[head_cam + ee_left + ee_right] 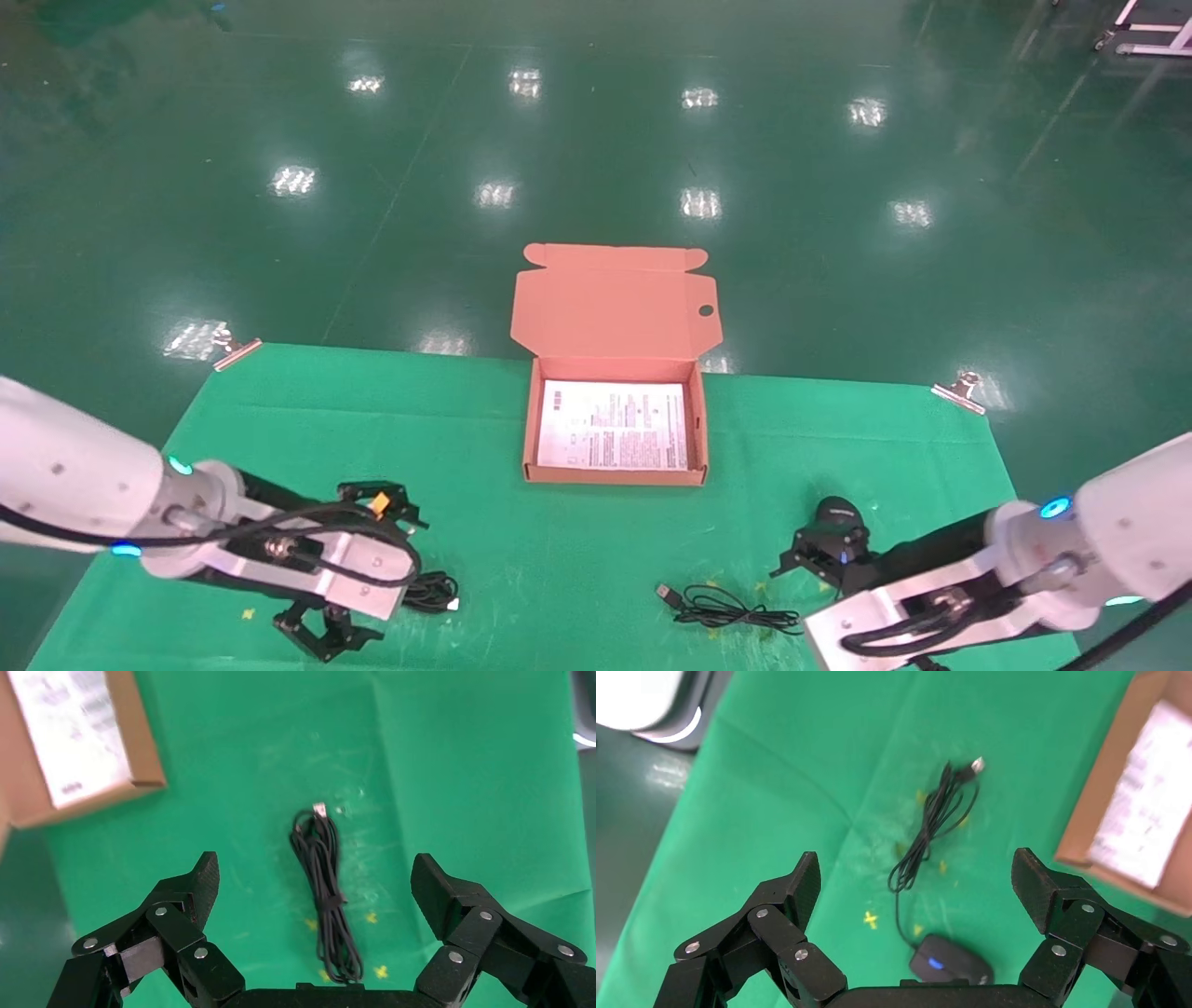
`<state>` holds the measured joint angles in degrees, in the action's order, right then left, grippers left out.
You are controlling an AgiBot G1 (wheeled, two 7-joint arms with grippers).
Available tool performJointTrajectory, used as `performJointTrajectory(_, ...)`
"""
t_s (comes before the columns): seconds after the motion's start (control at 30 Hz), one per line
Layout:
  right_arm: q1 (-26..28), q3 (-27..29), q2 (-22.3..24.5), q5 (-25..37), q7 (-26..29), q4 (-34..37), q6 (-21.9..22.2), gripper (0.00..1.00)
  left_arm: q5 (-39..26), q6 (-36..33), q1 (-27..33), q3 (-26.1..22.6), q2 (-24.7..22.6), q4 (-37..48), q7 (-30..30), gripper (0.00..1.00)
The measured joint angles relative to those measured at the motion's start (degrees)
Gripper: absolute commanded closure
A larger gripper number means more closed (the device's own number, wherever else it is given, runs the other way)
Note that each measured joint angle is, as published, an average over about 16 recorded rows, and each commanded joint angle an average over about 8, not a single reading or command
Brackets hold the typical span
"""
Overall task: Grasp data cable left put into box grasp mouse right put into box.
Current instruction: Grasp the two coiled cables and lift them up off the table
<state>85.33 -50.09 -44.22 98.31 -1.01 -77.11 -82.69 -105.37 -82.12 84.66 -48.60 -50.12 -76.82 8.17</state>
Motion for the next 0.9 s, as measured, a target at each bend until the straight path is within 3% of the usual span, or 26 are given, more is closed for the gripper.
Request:
performJointTrajectory(0.4, -6.23, -2.34, -4.17, 9.15, 4.19, 4.52, 10.85, 0.0, -8.3, 6.17, -3.46, -2.41, -3.82, 7.18, 4.51, 0.0)
performJointTrajectory(0.9, -8.06, -3.56, -12.41, 13.28, 2.73, 19.36, 19.19, 0.0, -8.12, 12.22, -1.6, -1.71, -11.19, 33.43, 0.12, 0.0)
